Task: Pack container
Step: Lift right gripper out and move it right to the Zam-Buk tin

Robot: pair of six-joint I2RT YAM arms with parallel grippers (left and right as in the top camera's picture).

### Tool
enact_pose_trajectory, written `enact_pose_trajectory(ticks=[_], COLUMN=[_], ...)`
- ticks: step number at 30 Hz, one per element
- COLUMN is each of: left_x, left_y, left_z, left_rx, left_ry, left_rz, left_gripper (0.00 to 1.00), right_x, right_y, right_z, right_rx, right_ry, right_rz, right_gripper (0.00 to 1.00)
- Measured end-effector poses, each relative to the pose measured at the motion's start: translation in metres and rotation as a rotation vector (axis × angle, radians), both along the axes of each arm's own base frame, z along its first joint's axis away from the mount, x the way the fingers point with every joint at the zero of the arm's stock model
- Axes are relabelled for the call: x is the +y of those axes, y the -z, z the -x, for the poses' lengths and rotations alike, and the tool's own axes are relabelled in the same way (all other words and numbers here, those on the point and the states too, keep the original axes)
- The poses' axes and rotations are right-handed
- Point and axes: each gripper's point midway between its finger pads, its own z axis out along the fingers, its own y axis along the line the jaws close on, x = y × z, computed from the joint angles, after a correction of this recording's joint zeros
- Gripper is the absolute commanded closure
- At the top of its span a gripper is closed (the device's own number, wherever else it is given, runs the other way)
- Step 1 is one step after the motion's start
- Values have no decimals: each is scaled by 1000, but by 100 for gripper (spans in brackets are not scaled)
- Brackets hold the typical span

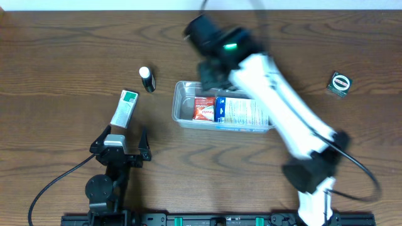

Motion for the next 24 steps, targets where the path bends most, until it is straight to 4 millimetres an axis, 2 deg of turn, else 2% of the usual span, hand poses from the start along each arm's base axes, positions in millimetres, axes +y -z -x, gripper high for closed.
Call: enact_pose_trajectory(ticks=[2, 5, 7, 8, 9, 12, 14, 18, 24], left_x=[0, 0, 0, 0, 0, 0, 0, 0, 0], left_y=[0, 0, 0, 0, 0, 0, 0, 0, 0], left_z=[0, 0, 0, 0, 0, 0, 0, 0, 0], left_rx=[0, 0, 0, 0, 0, 0, 0, 0, 0], left_ry=[0, 0, 0, 0, 0, 0, 0, 0, 0], left_rz=[0, 0, 0, 0, 0, 0, 0, 0, 0], left_gripper=[2, 2, 2, 2, 2, 2, 2, 2, 2], right_x=[-45, -126, -174, -198, -223, -268, -295, -332, -352], right_y=[-28, -41, -36, -29, -18, 6, 26, 66, 111], right_z=[-10, -22, -29, -31, -32, -29, -26, -22, -34], right_rx=[-57, -69, -49, -27, 7, 83, 137, 213, 211], right_ry=[99, 291, 410, 469, 527, 641, 711, 800, 808], right_rz=[-7, 21, 39, 46, 51, 46, 20, -21, -82], right_gripper=[31, 29, 25, 15, 10, 7, 5, 4, 4])
